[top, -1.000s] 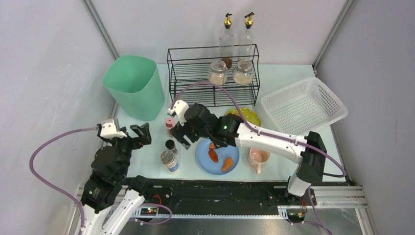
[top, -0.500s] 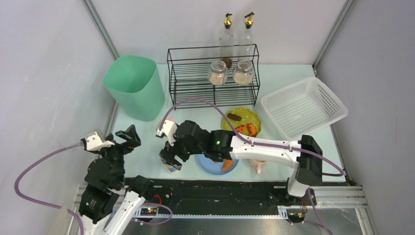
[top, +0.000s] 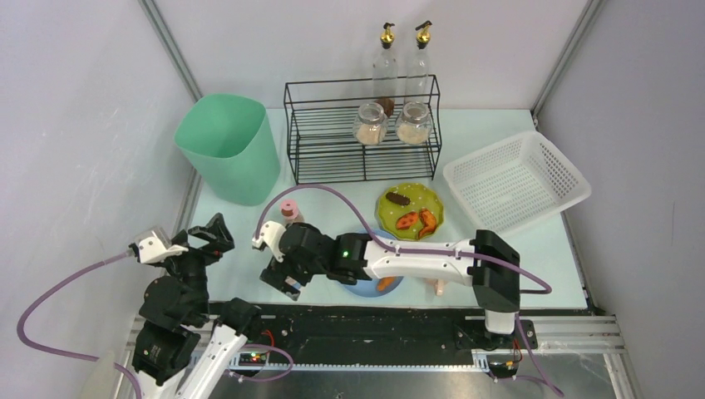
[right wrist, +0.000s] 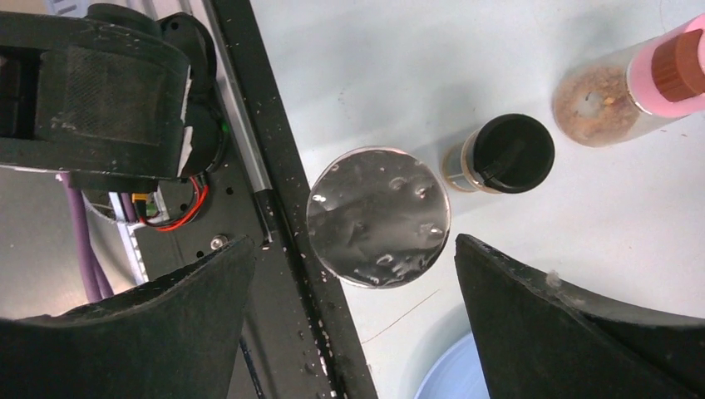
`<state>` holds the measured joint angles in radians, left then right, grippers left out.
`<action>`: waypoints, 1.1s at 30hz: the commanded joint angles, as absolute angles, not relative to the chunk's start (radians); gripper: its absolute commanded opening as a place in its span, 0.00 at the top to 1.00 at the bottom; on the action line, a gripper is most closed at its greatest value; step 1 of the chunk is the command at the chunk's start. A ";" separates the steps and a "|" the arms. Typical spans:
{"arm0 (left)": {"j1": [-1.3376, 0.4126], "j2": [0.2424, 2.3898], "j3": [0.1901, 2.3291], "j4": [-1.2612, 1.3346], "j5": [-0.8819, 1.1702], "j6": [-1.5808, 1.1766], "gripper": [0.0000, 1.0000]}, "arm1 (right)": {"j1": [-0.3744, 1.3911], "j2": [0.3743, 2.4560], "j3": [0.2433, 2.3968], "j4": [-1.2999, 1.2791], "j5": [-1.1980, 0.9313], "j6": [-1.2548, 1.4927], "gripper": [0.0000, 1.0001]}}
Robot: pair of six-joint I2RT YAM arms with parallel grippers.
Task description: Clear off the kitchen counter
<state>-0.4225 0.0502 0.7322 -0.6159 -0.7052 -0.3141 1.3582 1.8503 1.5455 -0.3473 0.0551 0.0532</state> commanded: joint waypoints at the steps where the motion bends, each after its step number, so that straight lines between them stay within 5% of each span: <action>1: -0.414 0.065 0.728 -0.595 -0.726 -0.326 0.02 | 1.362 1.871 1.610 -0.315 0.096 0.066 0.06; 14: -0.415 0.071 0.728 -0.595 -0.721 -0.327 0.02 | 1.365 1.915 1.627 -0.308 0.123 0.051 0.16; 18: -0.415 0.072 0.728 -0.595 -0.721 -0.326 0.02 | 1.363 1.917 1.624 -0.303 0.130 0.050 0.25; 28: -0.416 0.074 0.727 -0.595 -0.716 -0.327 0.02 | 1.353 1.843 1.606 -0.287 0.144 0.051 0.67; 33: -0.415 0.073 0.727 -0.594 -0.716 -0.327 0.02 | 1.343 1.751 1.588 -0.285 0.151 0.039 0.73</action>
<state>-0.4229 0.0521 0.7322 -0.6159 -0.7048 -0.3141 1.3544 1.8973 1.5784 -0.3408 0.1272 0.0513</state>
